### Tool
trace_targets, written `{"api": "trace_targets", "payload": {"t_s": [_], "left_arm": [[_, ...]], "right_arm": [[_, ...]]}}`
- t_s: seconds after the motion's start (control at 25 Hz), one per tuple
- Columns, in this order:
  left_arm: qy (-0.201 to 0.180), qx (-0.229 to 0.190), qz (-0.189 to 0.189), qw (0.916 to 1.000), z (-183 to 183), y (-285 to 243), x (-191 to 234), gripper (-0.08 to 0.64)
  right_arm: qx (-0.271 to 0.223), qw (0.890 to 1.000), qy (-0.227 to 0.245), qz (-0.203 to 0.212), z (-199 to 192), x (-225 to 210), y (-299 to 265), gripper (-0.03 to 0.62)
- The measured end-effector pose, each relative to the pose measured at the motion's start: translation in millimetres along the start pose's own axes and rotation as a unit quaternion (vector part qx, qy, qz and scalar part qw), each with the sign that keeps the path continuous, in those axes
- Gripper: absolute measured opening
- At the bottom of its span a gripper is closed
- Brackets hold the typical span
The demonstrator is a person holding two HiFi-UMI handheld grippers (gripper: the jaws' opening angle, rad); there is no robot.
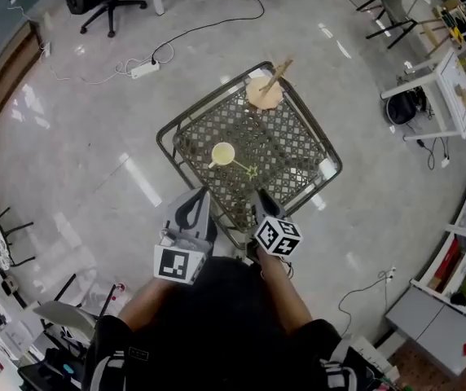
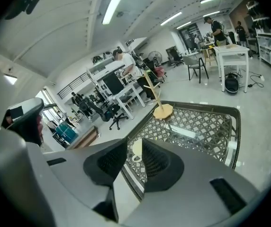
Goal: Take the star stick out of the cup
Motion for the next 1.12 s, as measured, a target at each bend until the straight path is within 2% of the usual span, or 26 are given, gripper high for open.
{"api": "trace_targets", "payload": {"t_s": [0.4, 0.96, 1.12], "left_arm": [[0.008, 0.014, -0.018, 0.9997, -1, -26, 20, 0.015], [0.018, 0.026, -0.012, 0.9994, -4, -34, 41, 0.015], [0.017, 0.026, -0.01, 0.9995, -6, -33, 40, 0.015]], "right_arm": [[0.052, 0.996, -0.066, -0.028, -25, -35, -62, 0.104], [0.09, 0.99, -0.096, -0.044, -45, -51, -103, 0.117], [0.091, 0.99, -0.094, -0.047, -47, -55, -105, 0.081]]}}
Point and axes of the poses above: the fingertips, and each gripper's own axes: y backward along the fingers, x to its left, z out of its top, the point moved 6 cm from there along y, backward along the fingers, and after that the axes turned 3 degrees about y, right-handed, at the moved point
